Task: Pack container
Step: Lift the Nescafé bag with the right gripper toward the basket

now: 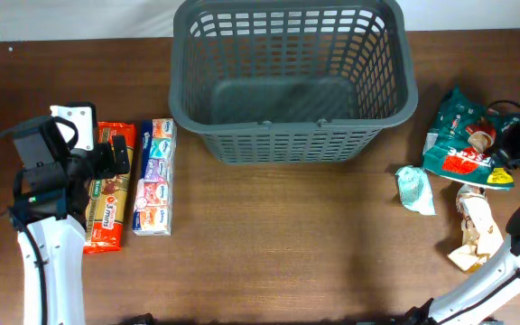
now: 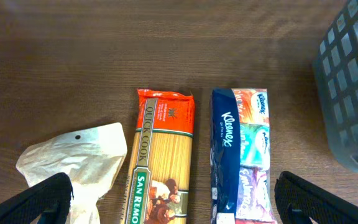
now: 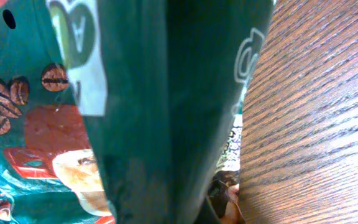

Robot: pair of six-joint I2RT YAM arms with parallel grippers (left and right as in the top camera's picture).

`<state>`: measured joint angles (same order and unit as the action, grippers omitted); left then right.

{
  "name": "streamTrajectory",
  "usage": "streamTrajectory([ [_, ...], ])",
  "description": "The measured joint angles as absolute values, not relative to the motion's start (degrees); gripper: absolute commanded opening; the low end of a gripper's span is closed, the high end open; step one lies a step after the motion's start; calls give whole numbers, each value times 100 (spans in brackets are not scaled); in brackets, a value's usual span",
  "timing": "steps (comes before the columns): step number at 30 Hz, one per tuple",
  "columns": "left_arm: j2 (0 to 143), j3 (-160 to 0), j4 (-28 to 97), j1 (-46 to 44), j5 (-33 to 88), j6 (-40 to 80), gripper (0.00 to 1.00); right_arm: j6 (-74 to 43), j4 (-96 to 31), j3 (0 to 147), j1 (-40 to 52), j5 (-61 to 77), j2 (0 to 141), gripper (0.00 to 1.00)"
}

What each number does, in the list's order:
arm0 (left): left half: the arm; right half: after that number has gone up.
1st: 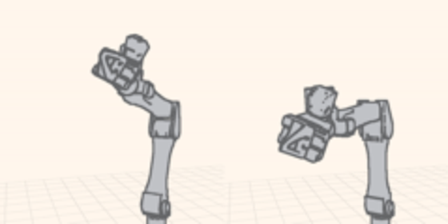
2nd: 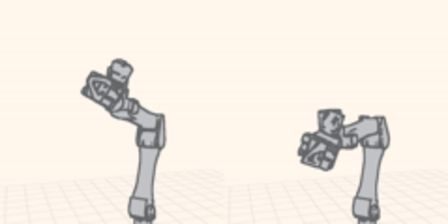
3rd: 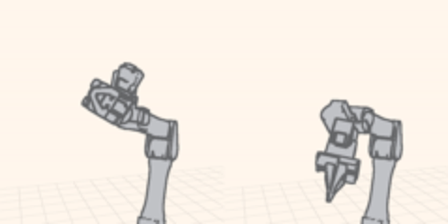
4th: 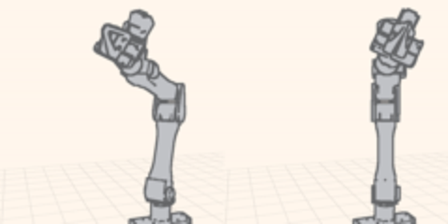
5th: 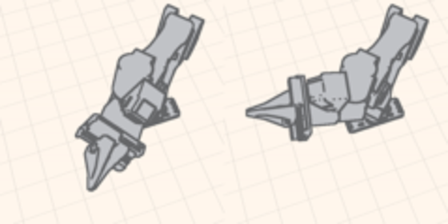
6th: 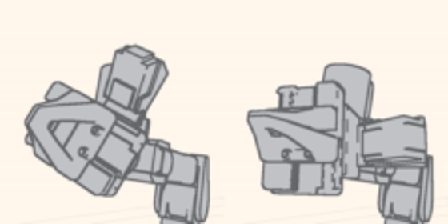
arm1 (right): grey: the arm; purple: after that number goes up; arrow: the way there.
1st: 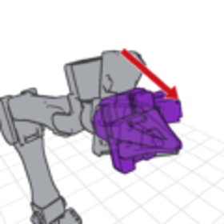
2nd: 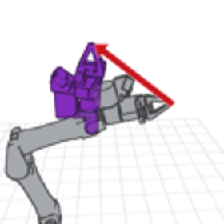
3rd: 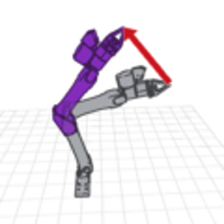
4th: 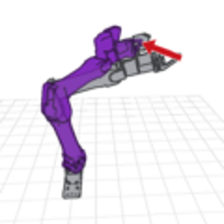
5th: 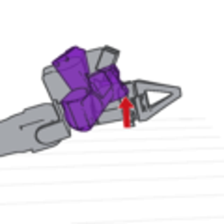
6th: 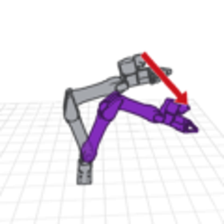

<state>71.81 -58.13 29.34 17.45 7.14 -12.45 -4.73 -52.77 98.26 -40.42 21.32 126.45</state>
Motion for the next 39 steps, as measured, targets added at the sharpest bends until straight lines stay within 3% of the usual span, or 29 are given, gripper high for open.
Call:
streamTrajectory([
  [3,7181,-5813,2934,1745,714,-1245,99,-475,-5269,9826,-4040,2088,12645,9],
  [4,7181,-5815,2936,1745,714,-1245,99,-478,-5269,9826,-4042,2073,12645,4],
  [18,7181,-5813,2934,1745,714,-1245,99,-604,-5374,9931,-4042,2080,12628,4],
  [39,7181,-5813,2936,1745,714,-1245,99,-600,-6206,11432,-3997,2521,11743,4],
])
